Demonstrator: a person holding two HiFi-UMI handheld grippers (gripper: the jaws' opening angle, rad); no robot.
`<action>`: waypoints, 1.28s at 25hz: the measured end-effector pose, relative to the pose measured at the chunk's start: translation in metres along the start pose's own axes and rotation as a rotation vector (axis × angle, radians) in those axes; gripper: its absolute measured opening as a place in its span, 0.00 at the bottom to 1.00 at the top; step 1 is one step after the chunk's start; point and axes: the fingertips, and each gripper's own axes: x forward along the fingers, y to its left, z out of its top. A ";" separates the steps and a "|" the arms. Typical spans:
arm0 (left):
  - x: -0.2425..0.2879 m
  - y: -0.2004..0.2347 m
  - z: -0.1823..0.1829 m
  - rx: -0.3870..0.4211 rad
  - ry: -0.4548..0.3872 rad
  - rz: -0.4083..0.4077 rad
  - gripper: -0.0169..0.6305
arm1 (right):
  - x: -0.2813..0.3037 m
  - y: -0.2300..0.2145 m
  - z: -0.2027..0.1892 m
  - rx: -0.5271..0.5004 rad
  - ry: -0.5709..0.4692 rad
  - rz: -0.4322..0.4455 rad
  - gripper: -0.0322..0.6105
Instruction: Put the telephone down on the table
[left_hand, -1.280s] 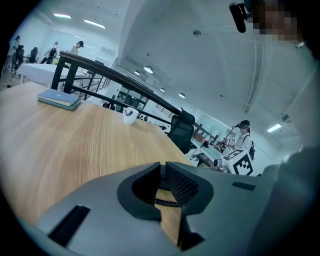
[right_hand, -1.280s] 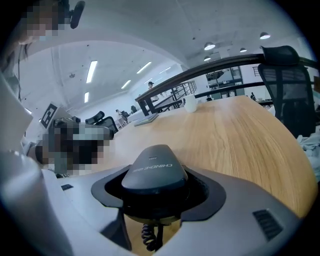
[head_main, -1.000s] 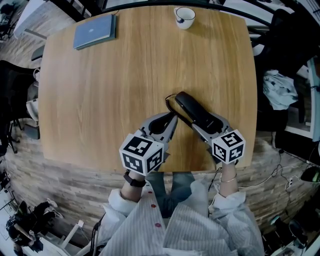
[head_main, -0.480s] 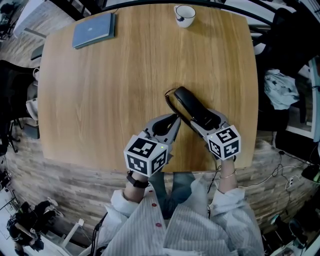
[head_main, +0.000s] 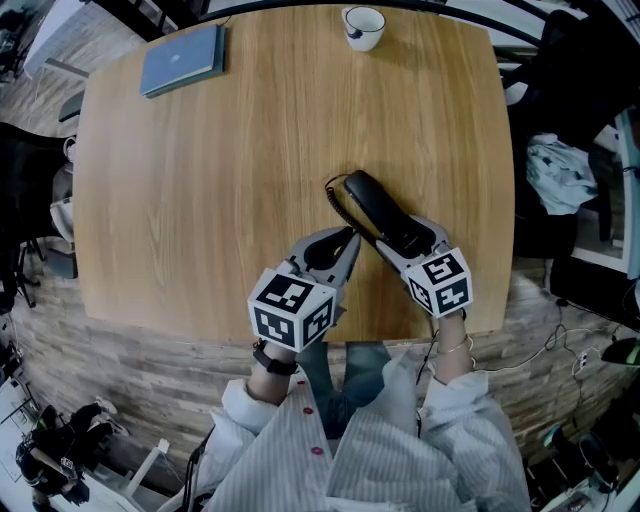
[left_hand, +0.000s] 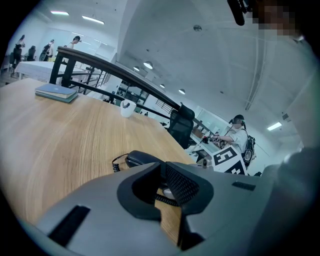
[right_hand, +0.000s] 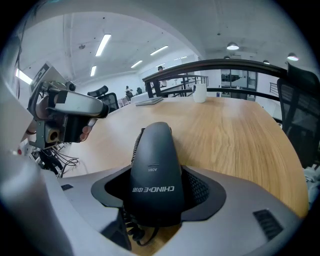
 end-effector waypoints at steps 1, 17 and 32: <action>0.000 -0.001 -0.001 0.001 0.000 -0.001 0.09 | 0.000 0.000 -0.001 -0.002 -0.001 -0.004 0.54; -0.011 -0.005 0.000 0.004 -0.024 0.017 0.09 | 0.002 0.005 -0.007 0.011 0.023 -0.026 0.54; -0.026 -0.013 0.018 0.018 -0.074 0.025 0.09 | -0.024 0.007 0.002 0.002 -0.002 -0.047 0.54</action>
